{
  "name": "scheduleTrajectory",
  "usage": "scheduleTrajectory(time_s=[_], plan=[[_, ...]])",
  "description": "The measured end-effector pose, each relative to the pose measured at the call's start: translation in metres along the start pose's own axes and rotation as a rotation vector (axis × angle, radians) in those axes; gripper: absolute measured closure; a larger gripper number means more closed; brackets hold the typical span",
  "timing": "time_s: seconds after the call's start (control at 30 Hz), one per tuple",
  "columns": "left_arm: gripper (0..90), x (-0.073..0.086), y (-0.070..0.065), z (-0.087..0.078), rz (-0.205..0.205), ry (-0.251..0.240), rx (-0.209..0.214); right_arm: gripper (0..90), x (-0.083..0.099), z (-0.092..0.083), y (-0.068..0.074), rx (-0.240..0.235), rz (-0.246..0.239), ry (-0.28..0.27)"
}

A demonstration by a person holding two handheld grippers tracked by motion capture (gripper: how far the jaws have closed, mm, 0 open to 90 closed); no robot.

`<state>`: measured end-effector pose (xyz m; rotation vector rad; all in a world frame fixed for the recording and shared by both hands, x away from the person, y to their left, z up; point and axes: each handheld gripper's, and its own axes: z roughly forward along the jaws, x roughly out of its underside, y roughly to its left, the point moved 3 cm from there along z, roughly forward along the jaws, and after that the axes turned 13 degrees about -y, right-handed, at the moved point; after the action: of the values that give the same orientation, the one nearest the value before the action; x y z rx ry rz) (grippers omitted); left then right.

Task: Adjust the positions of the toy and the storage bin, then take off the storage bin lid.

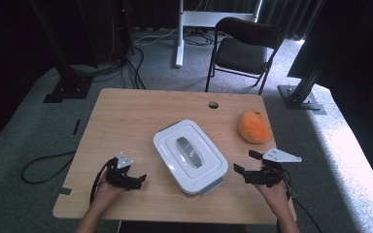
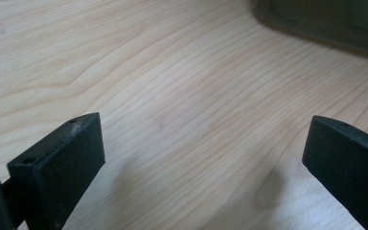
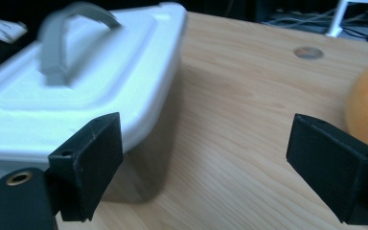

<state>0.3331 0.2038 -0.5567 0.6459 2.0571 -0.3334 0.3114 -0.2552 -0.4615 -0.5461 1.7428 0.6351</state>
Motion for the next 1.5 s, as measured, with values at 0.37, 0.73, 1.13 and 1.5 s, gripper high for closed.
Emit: scheduleTrajectory(time_s=[0.37, 0.73, 1.13, 1.5], plan=[[1.1, 0.014, 0.015, -0.013, -0.021, 0.027, -0.029, 11.7, -0.041, 0.018, 0.030, -0.088, -0.004, -0.028], [1.2, 0.027, 0.028, -0.023, -0.043, 0.044, -0.062, 13.2, -0.063, 0.060, 0.067, -0.142, -0.082, 0.042], [1.1, 0.029, 0.041, -0.027, -0.072, 0.054, -0.104, 13.9, -0.068, 0.093, 0.087, -0.148, -0.095, 0.130], [1.2, 0.035, 0.059, -0.032, -0.134, 0.028, -0.201, 22.0, -0.057, 0.112, 0.099, -0.148, -0.128, 0.208]])
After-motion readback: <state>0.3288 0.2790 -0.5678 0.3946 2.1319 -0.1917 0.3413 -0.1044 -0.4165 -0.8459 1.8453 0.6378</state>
